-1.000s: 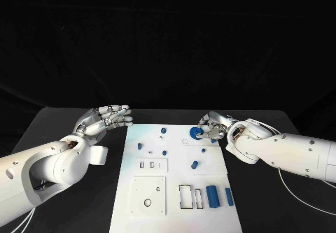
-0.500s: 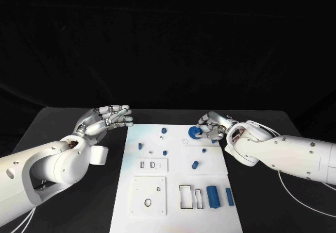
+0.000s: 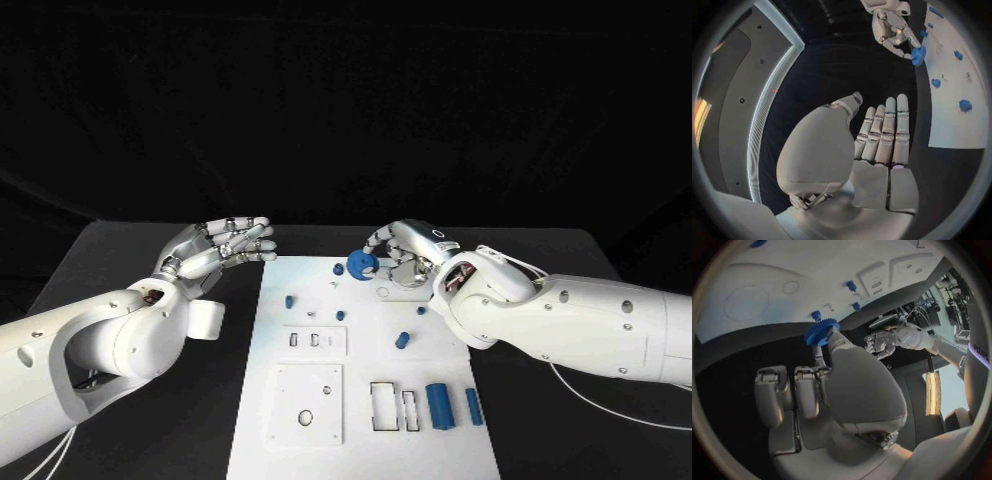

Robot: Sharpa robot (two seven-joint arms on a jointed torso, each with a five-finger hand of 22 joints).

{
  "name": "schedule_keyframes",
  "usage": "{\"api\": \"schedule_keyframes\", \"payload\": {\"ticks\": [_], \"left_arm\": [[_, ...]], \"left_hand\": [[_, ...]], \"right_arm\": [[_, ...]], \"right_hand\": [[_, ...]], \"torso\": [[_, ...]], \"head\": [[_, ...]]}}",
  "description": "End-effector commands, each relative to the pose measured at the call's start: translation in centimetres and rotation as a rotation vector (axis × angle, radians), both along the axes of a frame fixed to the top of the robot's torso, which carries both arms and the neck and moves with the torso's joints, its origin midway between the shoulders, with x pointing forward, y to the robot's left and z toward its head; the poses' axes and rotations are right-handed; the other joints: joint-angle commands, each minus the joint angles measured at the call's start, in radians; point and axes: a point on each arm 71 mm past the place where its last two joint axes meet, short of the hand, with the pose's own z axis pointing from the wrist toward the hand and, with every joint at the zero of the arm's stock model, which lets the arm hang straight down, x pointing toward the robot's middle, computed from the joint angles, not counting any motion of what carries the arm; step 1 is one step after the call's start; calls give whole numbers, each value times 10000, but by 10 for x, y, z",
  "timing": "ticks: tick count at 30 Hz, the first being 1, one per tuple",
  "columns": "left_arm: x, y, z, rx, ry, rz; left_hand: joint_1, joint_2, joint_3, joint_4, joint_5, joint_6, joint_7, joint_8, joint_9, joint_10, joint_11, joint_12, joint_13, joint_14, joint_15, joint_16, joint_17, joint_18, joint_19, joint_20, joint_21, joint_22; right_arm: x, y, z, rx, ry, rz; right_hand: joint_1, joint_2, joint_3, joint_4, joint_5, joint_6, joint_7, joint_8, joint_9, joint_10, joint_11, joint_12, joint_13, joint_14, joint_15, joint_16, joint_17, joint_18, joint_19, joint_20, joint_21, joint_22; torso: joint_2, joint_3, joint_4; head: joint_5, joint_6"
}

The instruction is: Assemble the parts on the task board

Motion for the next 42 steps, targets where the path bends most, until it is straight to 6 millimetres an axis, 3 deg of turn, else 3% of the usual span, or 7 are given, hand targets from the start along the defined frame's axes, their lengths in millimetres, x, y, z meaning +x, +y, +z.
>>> {"api": "schedule_keyframes", "payload": {"ticks": [1,4,15,17,26,42], "left_arm": [[0,-3,1,-100,-63,-234],[0,-4,1,-104,-62,-245],[-1,-4,1,-109,-60,-261],[-1,-4,1,-108,-60,-259],[-1,-4,1,-101,-60,-241],[-1,-3,1,-97,-55,-237]], "left_hand": [[-94,-17,-69,-1,-27,-47,117,-37,4,-26,30,-45,15,-85,18,-35,9,83,-85,16,47,-3],[-94,-17,-69,-1,-27,-47,117,-37,4,-26,30,-45,15,-85,18,-35,9,83,-85,16,47,-3],[-94,-17,-69,-1,-27,-47,117,-37,4,-26,30,-45,15,-85,18,-35,9,83,-85,16,47,-3],[-94,-17,-69,-1,-27,-47,117,-37,4,-26,30,-45,15,-85,18,-35,9,83,-85,16,47,-3],[-87,-16,-71,-12,-27,-49,116,-39,7,-26,30,-53,14,-93,20,-49,21,86,-96,22,52,-4],[-87,-16,-71,-12,-27,-49,116,-39,7,-26,30,-53,14,-93,20,-49,21,86,-96,22,52,-4]], "right_arm": [[0,12,2,-649,-668,12],[1,26,-1,-816,-667,169],[5,49,-16,-1156,-314,280],[5,52,-19,-1219,-235,296],[7,54,-29,-1478,61,252],[9,55,-32,-1559,120,281]], "right_hand": [[-32,-49,51,25,27,498,-311,181,12,452,-30,33,1791,832,-75,58,1620,-63,825,-57,54,2406],[-32,-49,51,25,27,498,-311,181,12,452,-30,33,1791,832,-75,58,1620,-63,825,-57,54,2406],[-63,-70,99,37,30,475,-304,163,-2,450,-29,28,1789,829,-75,54,1608,-60,817,-58,45,2398],[-65,-74,103,37,30,472,-303,161,-4,445,-29,22,1782,827,-74,51,1598,-60,816,-58,44,2396],[-82,-100,118,39,27,463,-299,154,-9,443,-26,18,1780,826,-72,49,1590,-61,820,-58,48,2401],[-191,-193,181,64,24,417,-271,119,-37,413,-5,-20,1744,819,-56,40,1561,-55,805,-50,31,2386]], "torso": [[-4,-13,33],[-4,-39,23],[23,-24,6],[33,-30,12],[40,-21,15],[18,-8,16]], "head": [[19,-22],[78,-16],[172,-34],[171,11],[241,-126],[235,-158]]}}
